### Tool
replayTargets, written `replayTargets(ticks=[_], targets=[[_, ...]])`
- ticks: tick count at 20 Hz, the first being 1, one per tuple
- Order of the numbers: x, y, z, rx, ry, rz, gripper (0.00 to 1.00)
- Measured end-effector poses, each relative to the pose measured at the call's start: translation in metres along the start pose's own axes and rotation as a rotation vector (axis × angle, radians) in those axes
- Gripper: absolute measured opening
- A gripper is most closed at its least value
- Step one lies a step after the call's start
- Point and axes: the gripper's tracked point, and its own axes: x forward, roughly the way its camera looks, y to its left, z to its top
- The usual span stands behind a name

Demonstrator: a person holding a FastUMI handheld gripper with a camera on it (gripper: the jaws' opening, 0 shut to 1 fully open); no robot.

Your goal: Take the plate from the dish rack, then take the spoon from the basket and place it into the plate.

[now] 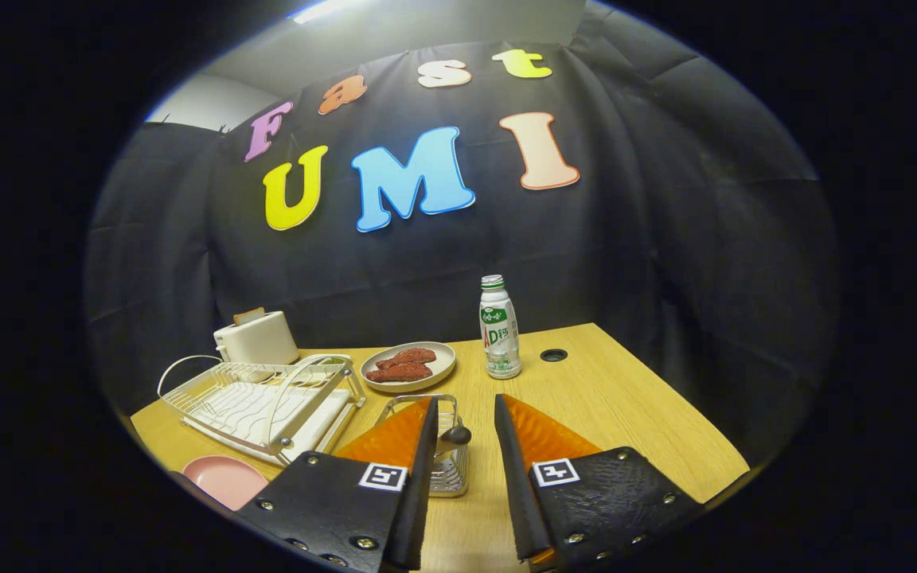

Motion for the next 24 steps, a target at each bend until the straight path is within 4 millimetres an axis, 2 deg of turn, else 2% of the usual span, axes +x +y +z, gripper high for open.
replayTargets(ticks=[5, 6, 7, 9, 11, 12, 15, 16, 24], targets=[[0.019, 0.009, -0.007, 0.017, 0.010, 0.034, 0.43], [0.022, 0.007, -0.008, 0.021, 0.011, 0.023, 0.32], [0.024, 0.009, -0.006, 0.025, 0.009, 0.027, 0.28], [0.025, 0.015, -0.002, 0.032, -0.008, 0.039, 0.29], [0.025, 0.015, -0.006, 0.036, -0.005, 0.032, 0.28], [0.026, 0.018, -0.007, 0.035, 0.009, 0.031, 0.13], [0.028, 0.015, -0.002, 0.047, 0.019, 0.025, 0.13], [0.028, 0.019, -0.003, 0.058, 0.040, 0.024, 0.08], [0.028, 0.026, 0.026, 0.005, 0.094, 0.029, 0.08]])
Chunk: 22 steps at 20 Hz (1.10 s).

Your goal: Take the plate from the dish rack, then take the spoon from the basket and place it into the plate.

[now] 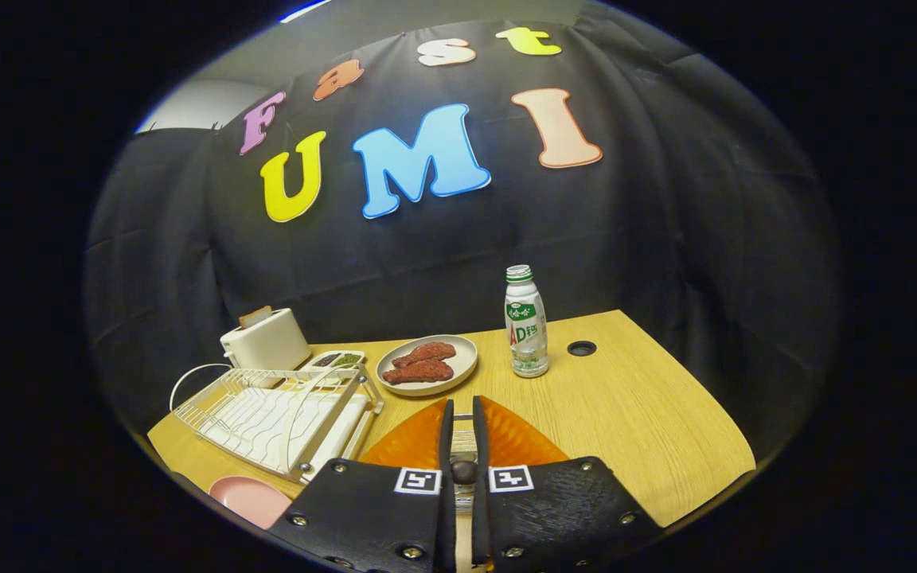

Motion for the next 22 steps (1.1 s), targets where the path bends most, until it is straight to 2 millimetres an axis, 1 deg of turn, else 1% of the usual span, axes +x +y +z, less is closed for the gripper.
replayTargets(ticks=[1, 4, 7, 9, 17, 19, 22], targets=[[-0.003, 0.000, 0.005, -0.014, 0.001, -0.011, 0.08], [-0.014, 0.010, 0.025, -0.024, -0.010, -0.008, 0.07], [-0.025, 0.014, 0.040, -0.042, -0.005, -0.015, 0.07], [-0.038, 0.019, 0.056, -0.046, -0.022, -0.018, 0.07], [-0.090, 0.027, 0.099, -0.055, -0.073, -0.072, 0.08], [-0.103, 0.032, 0.107, -0.061, -0.081, -0.078, 0.08], [-0.122, 0.044, 0.108, -0.059, -0.075, -0.079, 0.07]])
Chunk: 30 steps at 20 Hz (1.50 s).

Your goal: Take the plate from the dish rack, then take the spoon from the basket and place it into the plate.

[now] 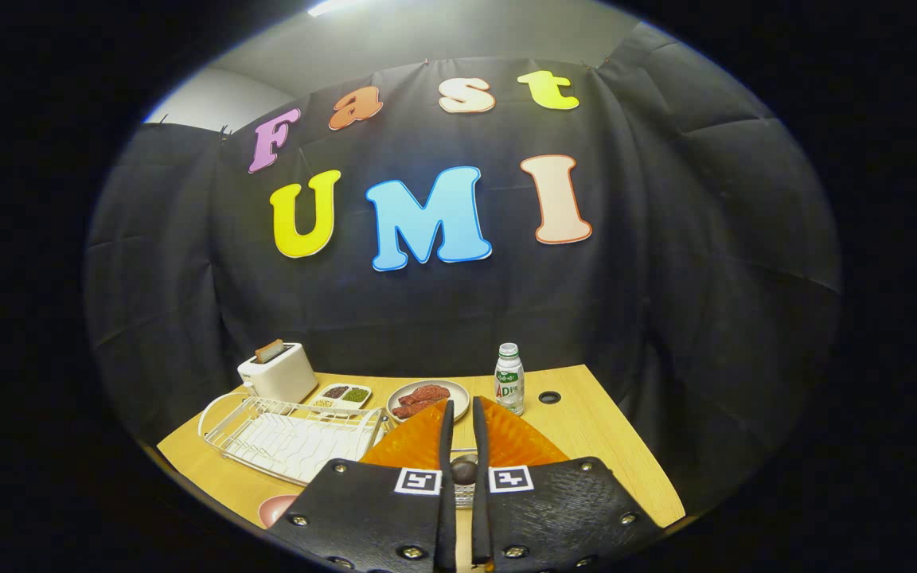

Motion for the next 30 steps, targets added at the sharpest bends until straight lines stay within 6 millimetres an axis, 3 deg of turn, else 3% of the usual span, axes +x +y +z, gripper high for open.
replayTargets(ticks=[8, 13, 25, 30], targets=[[-0.043, 0.035, -0.027, -0.009, 0.058, 0.019, 0.07], [-0.053, 0.069, -0.050, -0.020, 0.102, 0.067, 0.07], [-0.048, 0.171, -0.108, -0.094, 0.219, 0.238, 0.08], [-0.038, 0.203, -0.128, -0.135, 0.262, 0.299, 0.07]])
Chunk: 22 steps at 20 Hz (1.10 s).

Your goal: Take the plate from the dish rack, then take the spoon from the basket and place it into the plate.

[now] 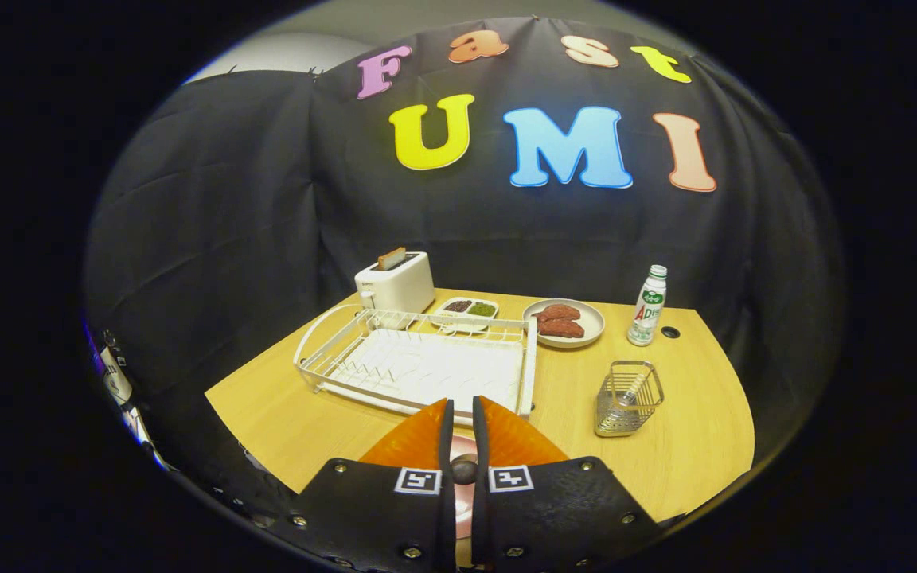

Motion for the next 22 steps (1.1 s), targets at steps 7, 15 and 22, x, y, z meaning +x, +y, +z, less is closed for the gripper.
replayTargets(ticks=[7, 15, 22], targets=[[0.031, 0.038, -0.024, -0.038, 0.085, 0.060, 0.08], [0.066, 0.066, -0.039, -0.051, 0.159, 0.115, 0.08], [0.066, 0.057, -0.027, -0.064, 0.142, 0.108, 0.19]])
